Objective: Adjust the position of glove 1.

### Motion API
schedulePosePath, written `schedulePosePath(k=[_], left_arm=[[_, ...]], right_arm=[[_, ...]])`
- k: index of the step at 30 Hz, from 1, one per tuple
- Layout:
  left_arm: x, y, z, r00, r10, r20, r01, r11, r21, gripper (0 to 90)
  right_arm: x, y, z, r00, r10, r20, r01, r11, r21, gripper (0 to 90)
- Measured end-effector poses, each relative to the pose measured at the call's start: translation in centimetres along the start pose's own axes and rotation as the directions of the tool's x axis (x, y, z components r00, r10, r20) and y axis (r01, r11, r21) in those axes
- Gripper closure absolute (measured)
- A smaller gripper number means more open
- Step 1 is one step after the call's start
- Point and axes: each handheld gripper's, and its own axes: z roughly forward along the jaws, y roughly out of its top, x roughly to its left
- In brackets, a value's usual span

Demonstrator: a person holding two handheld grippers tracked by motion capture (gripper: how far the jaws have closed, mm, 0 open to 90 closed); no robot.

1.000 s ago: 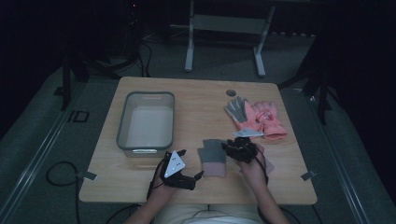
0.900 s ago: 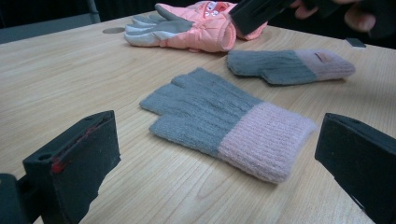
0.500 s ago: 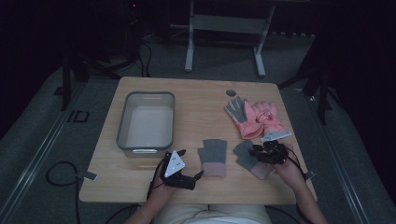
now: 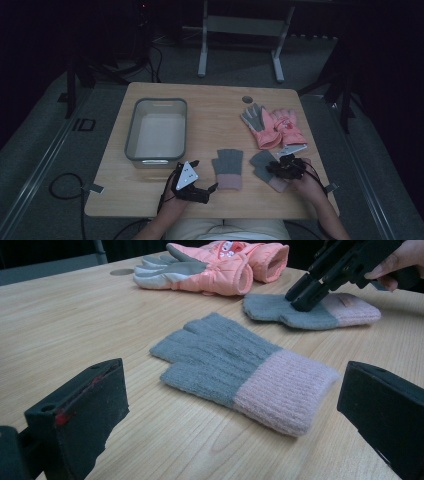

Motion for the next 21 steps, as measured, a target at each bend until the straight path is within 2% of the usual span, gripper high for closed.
schedulePosePath(k=[3, 6, 7, 9, 11, 13, 15, 17, 19, 20, 21], left_arm=[[0.0, 0.0, 0.0, 1.0, -0.001, 0.0, 0.001, 1.0, -0.001, 0.0], [0.0, 0.0, 0.0, 1.0, 0.001, 0.001, -0.001, 1.0, 0.0, 0.0], [0.0, 0.0, 0.0, 1.0, 0.0, 0.0, 0.0, 1.0, -0.003, 0.0], [0.0, 0.0, 0.0, 1.0, 0.001, 0.001, -0.001, 1.0, -0.002, 0.0], [0.0, 0.0, 0.0, 1.0, -0.001, 0.002, 0.001, 1.0, -0.002, 0.0], [0.0, 0.0, 0.0, 1.0, 0.002, 0.001, -0.002, 1.0, -0.001, 0.0], [0.0, 0.0, 0.0, 1.0, 0.007, 0.001, -0.007, 1.0, 0.0, 0.0], [-0.1, 0.0, 0.0, 1.0, 0.007, 0.001, -0.007, 1.0, 0.0, 0.0], [0.0, 0.0, 0.0, 1.0, 0.007, 0.001, -0.007, 1.0, 0.001, 0.0], [0.0, 0.0, 0.0, 1.0, 0.006, 0.001, -0.006, 1.0, 0.001, 0.0], [0.0, 0.0, 0.0, 1.0, 0.005, 0.002, -0.005, 1.0, 0.0, 0.0]], right_arm=[[0.8, 0.3, 0.1, 0.9986, -0.032, 0.042, 0.032, 0.999, 0.019, 83.8], [1.1, 0.5, 0.0, 0.9973, -0.04, 0.062, 0.038, 0.999, 0.027, 85.3], [1.2, 0.6, -0.1, 0.9973, -0.033, 0.066, 0.031, 0.999, 0.021, 85.6], [2.1, 0.9, -1.7, 0.9952, 0.019, 0.096, -0.016, 0.999, -0.037, 85.7], [2.9, 1.2, -3.1, 0.9902, 0.082, 0.113, -0.07, 0.992, -0.105, 85.7], [3.6, 1.8, -4.6, 0.9745, 0.167, 0.15, -0.142, 0.977, -0.16, 85.7], [4.1, 2.1, -5.8, 0.9567, 0.244, 0.159, -0.209, 0.956, -0.207, 85.7], [4.6, 2.2, -6.6, 0.934, 0.309, 0.179, -0.266, 0.936, -0.23, 85.7], [5.0, 1.8, -7.0, 0.9073, 0.376, 0.189, -0.321, 0.909, -0.268, 85.7], [5.3, 1.6, -7.0, 0.8939, 0.394, 0.214, -0.33, 0.901, -0.281, 85.7], [5.6, 1.4, -6.8, 0.8824, 0.402, 0.244, -0.33, 0.899, -0.289, 85.7]])
